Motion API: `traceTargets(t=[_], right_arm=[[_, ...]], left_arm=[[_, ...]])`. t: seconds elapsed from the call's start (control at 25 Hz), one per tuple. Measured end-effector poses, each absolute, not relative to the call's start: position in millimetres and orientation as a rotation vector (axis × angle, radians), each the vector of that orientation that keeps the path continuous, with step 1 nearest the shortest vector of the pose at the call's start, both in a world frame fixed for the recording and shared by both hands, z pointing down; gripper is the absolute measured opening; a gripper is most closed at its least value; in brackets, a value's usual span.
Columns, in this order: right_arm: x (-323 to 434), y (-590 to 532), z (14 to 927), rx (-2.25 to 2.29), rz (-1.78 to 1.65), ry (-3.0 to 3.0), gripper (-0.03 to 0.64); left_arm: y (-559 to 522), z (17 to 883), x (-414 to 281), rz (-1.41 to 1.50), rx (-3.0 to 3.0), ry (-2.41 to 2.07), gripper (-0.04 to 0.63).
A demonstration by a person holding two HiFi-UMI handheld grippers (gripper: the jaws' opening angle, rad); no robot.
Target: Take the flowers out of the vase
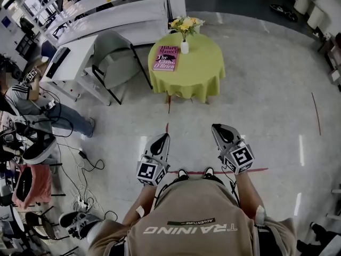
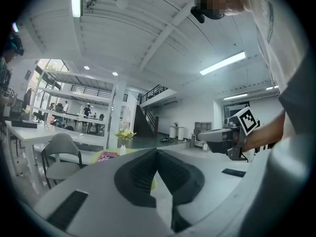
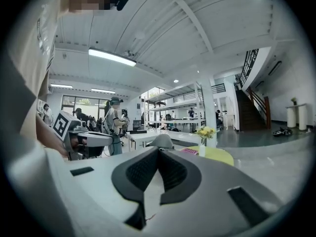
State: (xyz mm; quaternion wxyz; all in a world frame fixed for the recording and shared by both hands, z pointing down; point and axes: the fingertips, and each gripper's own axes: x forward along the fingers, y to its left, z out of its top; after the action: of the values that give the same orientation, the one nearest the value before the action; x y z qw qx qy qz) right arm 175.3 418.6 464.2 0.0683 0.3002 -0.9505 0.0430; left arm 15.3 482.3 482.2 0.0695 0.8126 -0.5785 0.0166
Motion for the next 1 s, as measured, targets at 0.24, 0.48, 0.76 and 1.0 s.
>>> traceTargets(t=[0.24, 0.48, 0.76, 1.0], right_arm=[[145, 411, 468, 0.971, 0.184, -2.854, 0.003], [132, 399, 482, 1.002, 0.215, -2.822, 0.003], [126, 349, 496, 0.996, 0.253, -2.816, 0.003], [118, 262, 501, 0.973, 0.238, -2.839, 0.003]], left_arm=[[471, 492, -20, 0.041, 2.473, -1.689, 0.006], [452, 501, -38, 0.044, 2.502, -1.642, 0.006], [408, 516, -46, 0.059, 2.473, -1.636, 0.006], [333, 512, -48, 0.105, 2.451, -1.672, 0.006]])
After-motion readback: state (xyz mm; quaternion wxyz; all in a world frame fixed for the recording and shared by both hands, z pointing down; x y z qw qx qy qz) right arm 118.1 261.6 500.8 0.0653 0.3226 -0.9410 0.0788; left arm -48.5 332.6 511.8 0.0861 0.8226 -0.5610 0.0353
